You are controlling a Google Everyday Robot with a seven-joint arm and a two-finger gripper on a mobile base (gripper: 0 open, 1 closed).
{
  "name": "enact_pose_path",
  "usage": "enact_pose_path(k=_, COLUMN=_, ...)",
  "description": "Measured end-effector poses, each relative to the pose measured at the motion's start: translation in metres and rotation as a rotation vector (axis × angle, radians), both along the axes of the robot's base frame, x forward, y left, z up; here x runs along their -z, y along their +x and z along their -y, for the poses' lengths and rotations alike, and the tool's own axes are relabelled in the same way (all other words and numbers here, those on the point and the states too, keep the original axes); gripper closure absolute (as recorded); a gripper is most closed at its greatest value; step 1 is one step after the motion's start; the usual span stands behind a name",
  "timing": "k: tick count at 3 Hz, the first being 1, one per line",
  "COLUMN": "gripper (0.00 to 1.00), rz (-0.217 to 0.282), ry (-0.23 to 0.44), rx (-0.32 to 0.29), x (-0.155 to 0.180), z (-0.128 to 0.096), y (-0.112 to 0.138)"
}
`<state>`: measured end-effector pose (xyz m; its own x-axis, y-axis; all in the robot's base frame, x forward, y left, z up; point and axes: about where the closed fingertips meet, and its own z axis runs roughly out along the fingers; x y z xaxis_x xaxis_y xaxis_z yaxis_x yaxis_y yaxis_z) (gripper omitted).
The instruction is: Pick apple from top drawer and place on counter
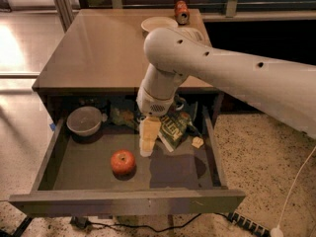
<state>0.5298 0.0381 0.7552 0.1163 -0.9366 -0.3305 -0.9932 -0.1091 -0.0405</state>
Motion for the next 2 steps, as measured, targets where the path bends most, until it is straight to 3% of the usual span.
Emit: enact_pose_path(k=2, gripper=0.0, rz=-0.02, ry=0.034, rx=-0.011, x=0.0098, z=-0.0065, y=-0.0035)
